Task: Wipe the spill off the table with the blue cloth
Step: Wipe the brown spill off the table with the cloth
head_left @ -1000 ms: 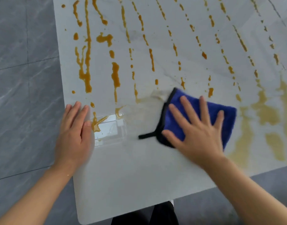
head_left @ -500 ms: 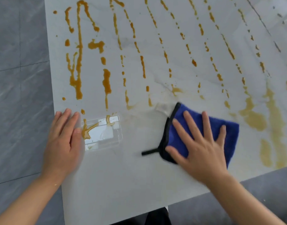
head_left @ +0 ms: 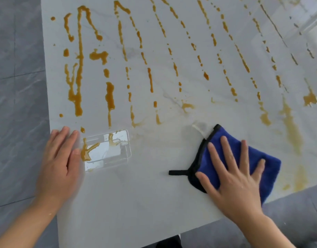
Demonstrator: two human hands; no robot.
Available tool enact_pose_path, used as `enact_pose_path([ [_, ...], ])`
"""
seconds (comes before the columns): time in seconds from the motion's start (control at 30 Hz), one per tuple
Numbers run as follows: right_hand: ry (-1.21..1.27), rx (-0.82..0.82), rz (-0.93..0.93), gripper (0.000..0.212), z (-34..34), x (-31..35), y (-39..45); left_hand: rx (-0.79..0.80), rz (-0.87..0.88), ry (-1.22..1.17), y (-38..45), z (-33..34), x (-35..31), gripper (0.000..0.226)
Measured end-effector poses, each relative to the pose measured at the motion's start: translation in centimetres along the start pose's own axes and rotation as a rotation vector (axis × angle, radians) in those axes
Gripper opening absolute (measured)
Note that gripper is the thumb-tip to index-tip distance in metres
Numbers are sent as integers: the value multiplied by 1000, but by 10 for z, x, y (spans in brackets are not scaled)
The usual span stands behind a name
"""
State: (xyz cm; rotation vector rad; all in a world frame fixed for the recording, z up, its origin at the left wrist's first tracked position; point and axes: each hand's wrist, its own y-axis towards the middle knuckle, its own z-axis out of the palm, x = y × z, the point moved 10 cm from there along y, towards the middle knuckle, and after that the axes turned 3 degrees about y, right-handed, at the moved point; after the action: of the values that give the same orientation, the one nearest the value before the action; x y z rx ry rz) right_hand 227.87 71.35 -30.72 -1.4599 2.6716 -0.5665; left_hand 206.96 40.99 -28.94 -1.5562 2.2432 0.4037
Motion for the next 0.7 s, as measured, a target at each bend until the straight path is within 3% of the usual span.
enact_pose_path([
  [0.13,-61,-72,-84,76,-22,-5,48,3,16,-4,0,1,0,57],
  [0.3,15,-120,180,76,-46,-78,90,-4,32,14,0,1,1,55],
  [0.43,59,-98,306,81,-35,-80,60,-7,7,-6,1,1,4,49],
  [0.5,27,-69,211,80,-22,-47,43,-13,23,-12,1,1,3,49],
  [0.63,-72,-15,-153,74,-2,42,26,0,-23,-35,0,3,5,56],
  [0.7,-103,-24,-226,72,-7,63,39,8,-26,-27,0,2,3,53],
])
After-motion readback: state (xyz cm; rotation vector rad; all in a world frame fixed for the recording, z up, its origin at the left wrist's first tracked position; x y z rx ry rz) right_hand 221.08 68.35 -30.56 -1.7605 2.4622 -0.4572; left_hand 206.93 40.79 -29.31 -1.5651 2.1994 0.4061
